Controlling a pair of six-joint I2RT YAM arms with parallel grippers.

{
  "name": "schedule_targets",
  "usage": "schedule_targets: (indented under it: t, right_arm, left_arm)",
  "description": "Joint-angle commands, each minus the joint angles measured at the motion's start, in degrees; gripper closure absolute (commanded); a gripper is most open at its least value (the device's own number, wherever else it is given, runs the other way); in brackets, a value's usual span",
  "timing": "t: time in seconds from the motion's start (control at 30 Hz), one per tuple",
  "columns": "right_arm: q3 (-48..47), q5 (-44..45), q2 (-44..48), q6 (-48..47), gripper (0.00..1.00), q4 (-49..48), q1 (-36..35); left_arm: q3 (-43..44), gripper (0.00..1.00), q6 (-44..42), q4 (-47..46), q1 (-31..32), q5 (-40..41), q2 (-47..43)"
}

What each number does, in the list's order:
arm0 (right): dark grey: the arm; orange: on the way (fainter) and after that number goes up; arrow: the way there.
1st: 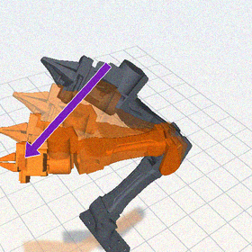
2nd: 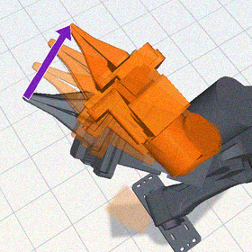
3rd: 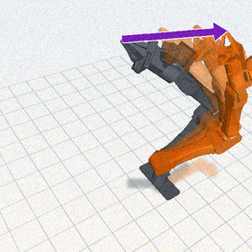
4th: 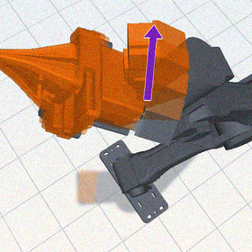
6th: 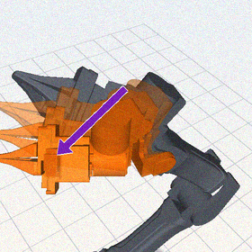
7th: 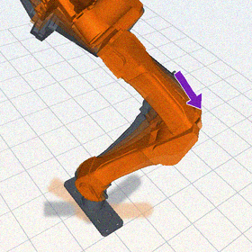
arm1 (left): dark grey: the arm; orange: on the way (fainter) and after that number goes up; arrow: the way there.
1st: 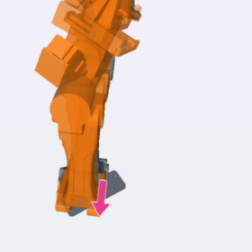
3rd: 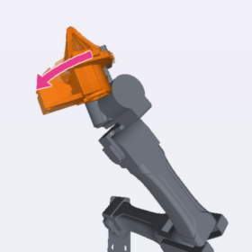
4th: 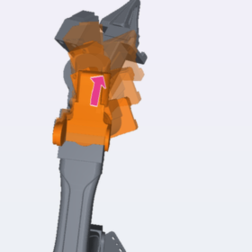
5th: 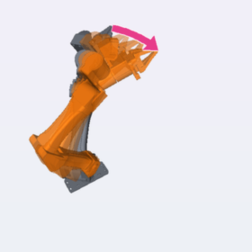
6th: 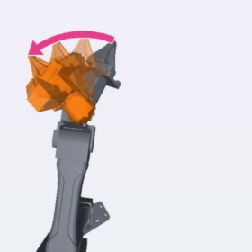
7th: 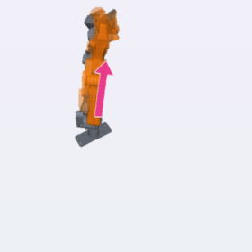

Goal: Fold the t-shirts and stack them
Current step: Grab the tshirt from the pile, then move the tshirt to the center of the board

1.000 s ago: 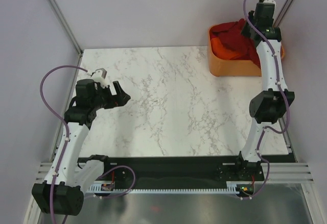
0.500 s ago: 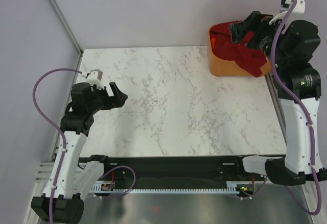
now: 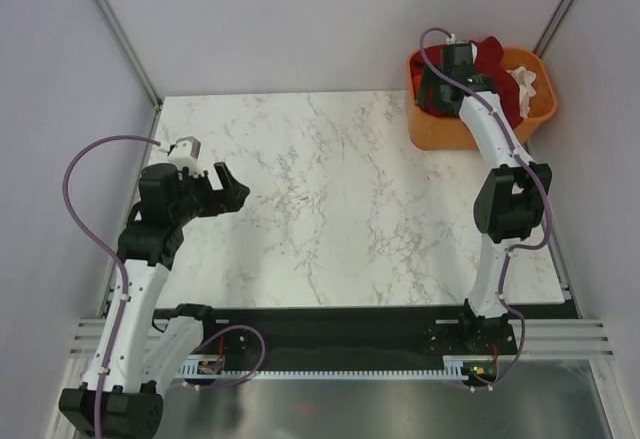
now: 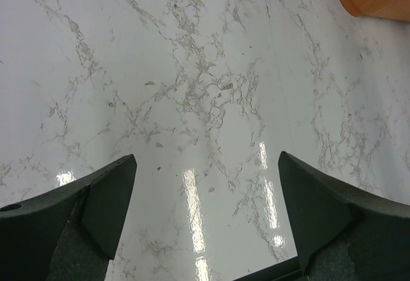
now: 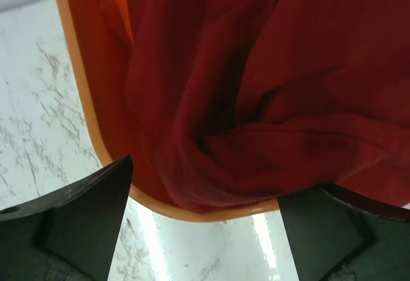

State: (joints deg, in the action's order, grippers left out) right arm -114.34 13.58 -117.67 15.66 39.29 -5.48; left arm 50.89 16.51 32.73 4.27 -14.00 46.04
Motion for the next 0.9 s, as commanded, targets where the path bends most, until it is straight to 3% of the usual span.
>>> schedule_targets:
  t: [0.0,0.07,0.13,0.17,0.2,0.27,0.43,0.57,0.63,0.73,0.77,0.8,0.83,0.87]
  right_arm:
    - [-7.8,2.1,0.2,-0.4,0.02,-3.8,0.9]
    - [-9.2,2.5,-0.9,-0.5,0.07,-4.0,0.8]
    - [-8.7,3.0,-0.8,-0.5,0.31,-4.3,0.9]
    - [-7.3,4.1,-0.5,-0.6,0.5,-5.3,0.9]
    - [-6.4,4.7,0.4,-0.7,0.78,-5.6,0.9]
    - [-5.4,5.9,0.9,-1.2,1.0,-6.2,0.8]
    - [-9.6,-5.3,3.9,-3.1,1.0,-5.0,-2.4]
    - [-30.1,-14.7,5.0,-9.1,1.0,4.0,-13.5]
    - [-28.6,-18.6,13.7,-6.9,1.0,-0.4,-17.5]
    - [-8.9,-15.5,31.8,-1.4,1.0,-10.9,-17.5]
    - [-1.3,-14.0,37.8,-0.9,0.56,-10.8,-17.4]
    - [1.5,-10.9,39.9,-0.6,0.22,-9.6,-17.5]
    - [4.0,-9.0,41.6,-0.5,0.02,-5.8,-17.5]
    - [9.3,-7.2,44.3,0.5,0.02,-3.7,-17.5]
  left_arm:
    - [1.1,0.0,-1.8,-0.5,0.2,0.4,0.0]
    - [1.1,0.0,-1.8,-0.5,0.2,0.3,0.5]
    - [1.1,0.0,-1.9,-0.5,0.2,0.1,0.7]
    - [1.2,0.0,-1.9,-0.6,0.1,0.1,0.9]
    - [1.3,0.0,-1.9,-0.6,0.2,0.1,1.1]
    - [1.3,0.0,-1.9,-0.6,0.2,0.0,1.2]
    - [1.8,0.0,-1.9,-0.5,0.2,0.4,2.3]
    - [2.3,0.0,-1.8,-0.6,0.2,4.0,2.5]
    - [2.4,0.0,-1.6,-0.6,0.2,4.7,1.9]
    - [2.9,0.0,-0.9,-0.3,0.2,6.0,0.1]
    - [3.4,0.0,-0.8,-0.1,0.2,5.5,-0.6]
    - [3.9,0.0,-0.3,0.0,0.2,5.2,-1.2]
    - [4.4,0.0,0.1,0.4,0.2,5.1,-2.1]
    - [5.7,0.0,0.4,1.7,0.2,4.9,-2.4]
